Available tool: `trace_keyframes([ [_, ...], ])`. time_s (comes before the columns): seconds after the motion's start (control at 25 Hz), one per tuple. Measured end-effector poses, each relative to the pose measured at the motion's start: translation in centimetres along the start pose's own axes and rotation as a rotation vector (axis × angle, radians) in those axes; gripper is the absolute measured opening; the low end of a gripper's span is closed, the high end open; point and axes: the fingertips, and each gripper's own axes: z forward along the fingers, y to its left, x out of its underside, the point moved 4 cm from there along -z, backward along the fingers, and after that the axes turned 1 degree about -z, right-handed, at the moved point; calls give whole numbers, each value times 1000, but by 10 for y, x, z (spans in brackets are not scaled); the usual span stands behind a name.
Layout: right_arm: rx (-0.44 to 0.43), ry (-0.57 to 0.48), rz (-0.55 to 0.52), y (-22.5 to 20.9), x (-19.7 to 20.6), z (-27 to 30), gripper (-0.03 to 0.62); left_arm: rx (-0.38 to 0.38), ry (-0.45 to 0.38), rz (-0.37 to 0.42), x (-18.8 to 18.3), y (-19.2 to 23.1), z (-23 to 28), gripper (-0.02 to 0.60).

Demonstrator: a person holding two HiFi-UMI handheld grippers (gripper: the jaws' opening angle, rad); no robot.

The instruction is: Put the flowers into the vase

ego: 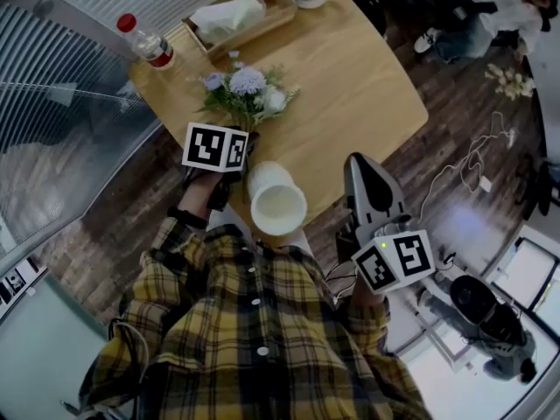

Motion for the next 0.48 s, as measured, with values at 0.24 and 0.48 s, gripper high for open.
trace_keyframes([
  [0.24,0,5,13,-4,2,2,12,-7,-11,6,-7,1,-7,123],
  [0.48,-13,4,10,-5,1,7,12,0,-17,35,-11,-1,-13,39],
])
